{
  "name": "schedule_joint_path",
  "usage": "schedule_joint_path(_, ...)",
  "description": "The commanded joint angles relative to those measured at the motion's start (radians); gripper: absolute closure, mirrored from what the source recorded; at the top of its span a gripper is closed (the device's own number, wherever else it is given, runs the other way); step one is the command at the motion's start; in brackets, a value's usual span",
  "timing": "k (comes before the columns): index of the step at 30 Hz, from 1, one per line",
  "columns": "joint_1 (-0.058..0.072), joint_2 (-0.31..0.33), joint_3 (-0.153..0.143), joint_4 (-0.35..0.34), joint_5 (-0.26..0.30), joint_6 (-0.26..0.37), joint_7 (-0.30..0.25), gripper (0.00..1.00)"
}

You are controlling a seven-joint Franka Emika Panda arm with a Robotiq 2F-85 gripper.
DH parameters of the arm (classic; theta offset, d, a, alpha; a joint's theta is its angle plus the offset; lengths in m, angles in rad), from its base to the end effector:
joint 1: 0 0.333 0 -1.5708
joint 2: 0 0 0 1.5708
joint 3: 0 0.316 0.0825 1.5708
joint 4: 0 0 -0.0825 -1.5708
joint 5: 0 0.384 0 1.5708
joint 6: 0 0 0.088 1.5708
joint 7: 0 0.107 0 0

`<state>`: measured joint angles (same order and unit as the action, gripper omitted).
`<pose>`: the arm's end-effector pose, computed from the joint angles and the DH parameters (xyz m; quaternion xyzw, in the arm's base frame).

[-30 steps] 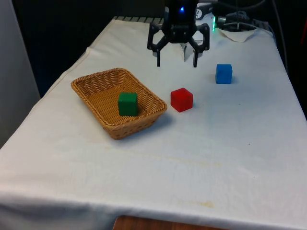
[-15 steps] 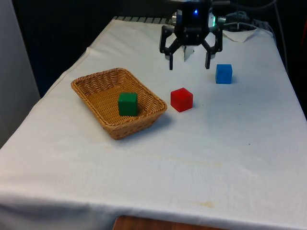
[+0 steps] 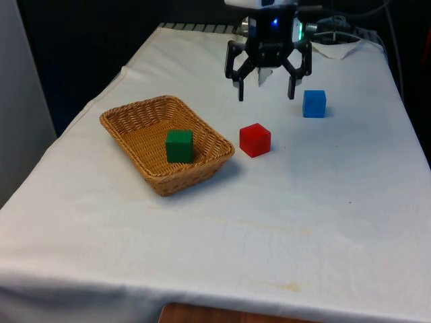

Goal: Pick up exactly two blocks and place them into the basket.

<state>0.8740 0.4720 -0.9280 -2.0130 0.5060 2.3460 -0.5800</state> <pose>0.6038 0.0001 0.3098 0.9911 0.1240 0.0468 0.0144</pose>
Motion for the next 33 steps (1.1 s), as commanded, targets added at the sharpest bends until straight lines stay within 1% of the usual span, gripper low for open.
schedule_joint_path(1,0.010,-0.016,-0.002,-0.028,0.003,0.031,-0.010,0.00)
schedule_joint_path(5,0.004,-0.026,0.017,-0.066,0.011,0.072,-0.030,0.00)
schedule_joint_path(7,-0.004,-0.031,0.032,-0.089,0.017,0.100,-0.048,0.00)
schedule_joint_path(8,-0.003,-0.024,0.027,-0.082,0.006,0.086,-0.036,0.00)
schedule_joint_path(9,-0.007,-0.033,0.037,-0.095,0.020,0.109,-0.054,0.00)
schedule_joint_path(10,-0.007,-0.033,0.037,-0.095,0.020,0.109,-0.054,0.00)
schedule_joint_path(11,-0.012,-0.032,0.047,-0.109,0.032,0.126,-0.071,0.00)
schedule_joint_path(14,-0.022,-0.029,0.062,-0.124,0.051,0.144,-0.102,0.00)
schedule_joint_path(15,-0.016,-0.024,0.052,-0.121,0.040,0.131,-0.090,0.00)
schedule_joint_path(16,-0.029,-0.026,0.073,-0.131,0.066,0.154,-0.126,0.00)
schedule_joint_path(21,-0.049,-0.005,0.097,-0.135,0.111,0.168,-0.195,0.00)
schedule_joint_path(22,-0.054,0.006,0.103,-0.135,0.132,0.171,-0.225,0.00)
schedule_joint_path(23,-0.056,0.011,0.106,-0.134,0.142,0.173,-0.239,0.00)
schedule_joint_path(24,-0.045,0.014,0.090,-0.135,0.126,0.160,-0.219,0.00)
schedule_joint_path(25,-0.059,0.017,0.110,-0.134,0.154,0.175,-0.256,0.00)
schedule_joint_path(29,-0.069,0.041,0.122,-0.132,0.196,0.182,-0.317,0.00)
schedule_joint_path(30,-0.072,0.052,0.126,-0.130,0.216,0.183,-0.346,0.00)
schedule_joint_path(31,-0.062,0.055,0.111,-0.132,0.203,0.170,-0.329,0.00)
schedule_joint_path(32,-0.074,0.057,0.128,-0.129,0.226,0.184,-0.361,0.00)
schedule_joint_path(33,-0.075,0.063,0.130,-0.128,0.236,0.185,-0.376,0.00)
